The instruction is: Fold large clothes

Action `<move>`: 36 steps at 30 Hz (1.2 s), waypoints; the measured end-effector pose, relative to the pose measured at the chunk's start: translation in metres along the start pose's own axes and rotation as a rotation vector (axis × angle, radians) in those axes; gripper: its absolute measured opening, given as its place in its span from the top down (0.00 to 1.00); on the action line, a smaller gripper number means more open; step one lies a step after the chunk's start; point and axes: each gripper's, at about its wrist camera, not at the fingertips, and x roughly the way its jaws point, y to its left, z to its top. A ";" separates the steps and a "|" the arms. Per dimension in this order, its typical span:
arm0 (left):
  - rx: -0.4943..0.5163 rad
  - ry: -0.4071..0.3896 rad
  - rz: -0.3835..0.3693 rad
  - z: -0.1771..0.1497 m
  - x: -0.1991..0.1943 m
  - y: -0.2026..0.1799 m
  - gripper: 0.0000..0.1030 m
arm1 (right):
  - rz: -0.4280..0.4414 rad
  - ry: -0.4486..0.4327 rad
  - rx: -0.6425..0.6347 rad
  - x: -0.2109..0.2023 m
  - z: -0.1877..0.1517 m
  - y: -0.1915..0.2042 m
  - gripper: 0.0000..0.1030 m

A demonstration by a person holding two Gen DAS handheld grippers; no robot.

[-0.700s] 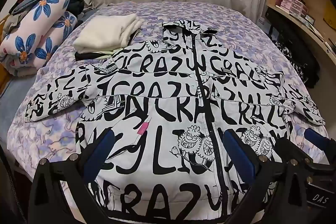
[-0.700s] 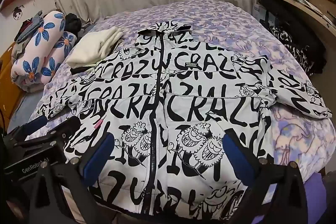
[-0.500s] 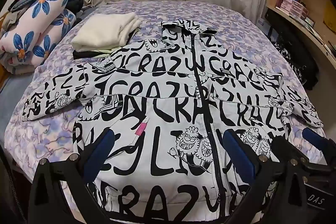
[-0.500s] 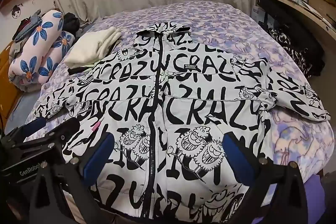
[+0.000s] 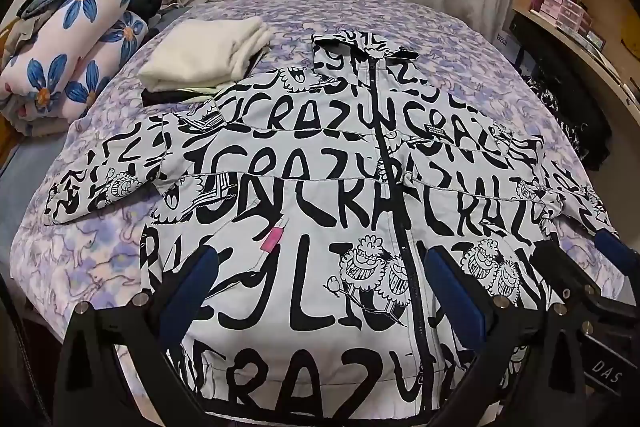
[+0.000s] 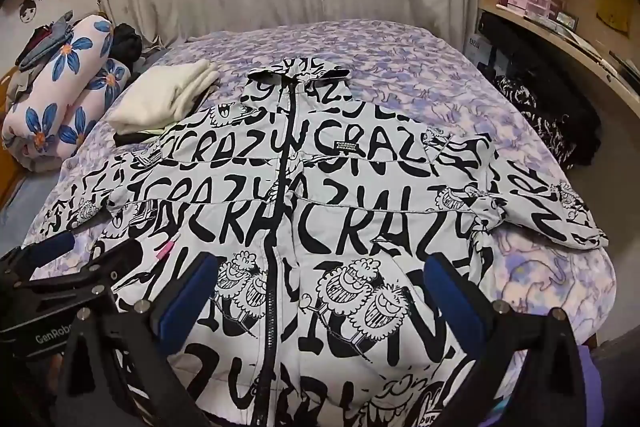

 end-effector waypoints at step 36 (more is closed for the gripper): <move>0.025 -0.057 -0.027 -0.004 -0.019 -0.009 0.01 | -0.003 -0.051 0.081 -0.007 -0.004 -0.013 0.00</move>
